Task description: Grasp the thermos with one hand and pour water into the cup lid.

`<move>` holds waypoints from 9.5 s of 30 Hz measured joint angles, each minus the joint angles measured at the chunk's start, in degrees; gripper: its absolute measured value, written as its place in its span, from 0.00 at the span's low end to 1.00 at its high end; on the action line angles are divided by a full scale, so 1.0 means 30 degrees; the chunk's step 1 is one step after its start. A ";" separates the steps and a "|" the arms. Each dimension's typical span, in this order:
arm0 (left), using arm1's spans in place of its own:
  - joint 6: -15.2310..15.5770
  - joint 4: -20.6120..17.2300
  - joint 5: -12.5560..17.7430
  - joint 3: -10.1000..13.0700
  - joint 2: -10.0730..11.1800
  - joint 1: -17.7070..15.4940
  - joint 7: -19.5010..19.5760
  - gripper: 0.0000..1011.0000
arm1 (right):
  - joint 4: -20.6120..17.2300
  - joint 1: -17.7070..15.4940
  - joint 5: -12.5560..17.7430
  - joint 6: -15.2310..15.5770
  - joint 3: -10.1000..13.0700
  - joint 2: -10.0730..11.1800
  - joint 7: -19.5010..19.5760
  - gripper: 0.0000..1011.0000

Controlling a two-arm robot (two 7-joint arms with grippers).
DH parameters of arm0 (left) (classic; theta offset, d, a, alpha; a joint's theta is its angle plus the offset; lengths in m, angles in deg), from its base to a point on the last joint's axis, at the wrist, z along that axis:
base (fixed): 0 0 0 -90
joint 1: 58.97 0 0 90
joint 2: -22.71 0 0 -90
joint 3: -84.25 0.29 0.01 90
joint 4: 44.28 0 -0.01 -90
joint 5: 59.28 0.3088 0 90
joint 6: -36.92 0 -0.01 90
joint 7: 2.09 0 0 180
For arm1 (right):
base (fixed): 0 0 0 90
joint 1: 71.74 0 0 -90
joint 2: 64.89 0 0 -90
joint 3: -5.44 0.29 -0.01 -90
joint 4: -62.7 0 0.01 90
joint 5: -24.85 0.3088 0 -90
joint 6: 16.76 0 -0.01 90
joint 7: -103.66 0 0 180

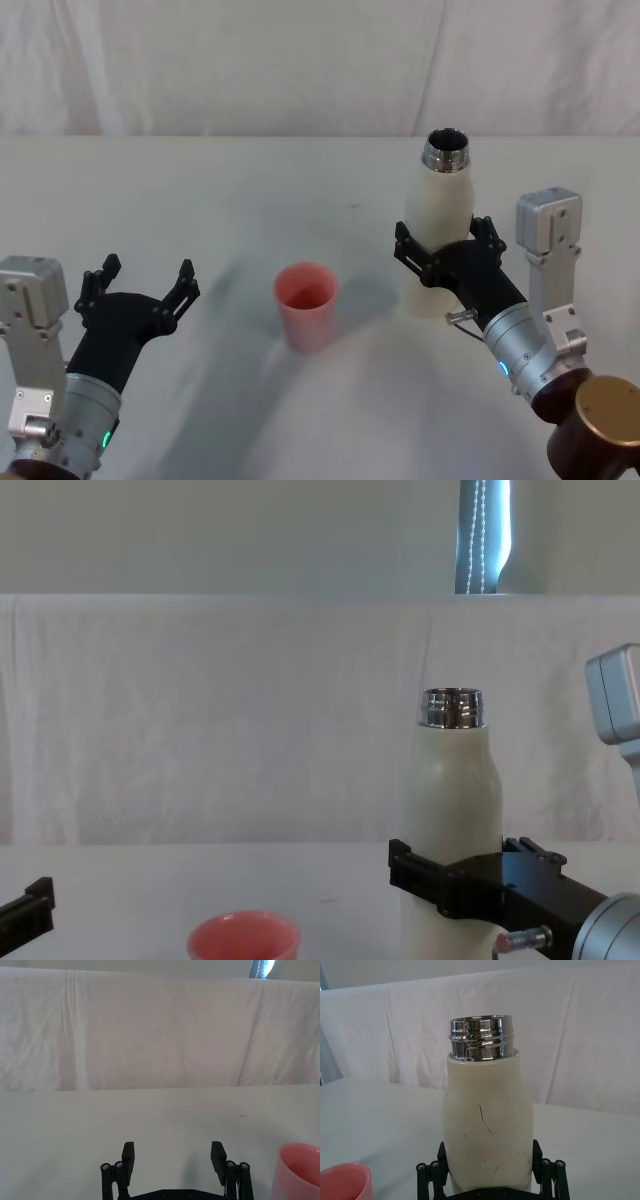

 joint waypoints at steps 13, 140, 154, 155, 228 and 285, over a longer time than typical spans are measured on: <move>0.0000 0.0000 0.0000 0.0001 0.0000 0.0000 -0.0001 0.99 | 0.0159 0.0092 0.0109 0.0044 0.0089 0.0141 0.0061 0.95; 0.0000 0.0000 0.0000 0.0001 0.0000 0.0000 -0.0001 0.99 | -0.1250 0.2399 -1.9830 0.1037 -0.5645 0.5186 0.3475 0.95; -0.0001 0.0000 0.0000 0.0001 -0.0001 0.0000 -0.0001 0.99 | -0.1452 0.2856 -2.0208 0.1342 -0.6099 0.5714 0.2296 0.95; 0.0000 0.0000 0.0000 0.0000 -0.0001 0.0000 0.0000 0.99 | -0.1453 0.2887 -2.0222 0.1354 -0.6123 0.5736 0.2244 0.95; 0.0000 0.0000 0.0000 0.0001 0.0000 0.0000 -0.0001 0.99 | -0.0764 0.4396 -2.1451 0.1678 -0.7242 0.6629 0.1620 0.95; 0.0000 0.0000 0.0000 0.0001 -0.0001 0.0000 0.0000 0.99 | -0.1355 0.3987 -2.0290 0.1651 -0.6681 0.6422 0.0965 0.95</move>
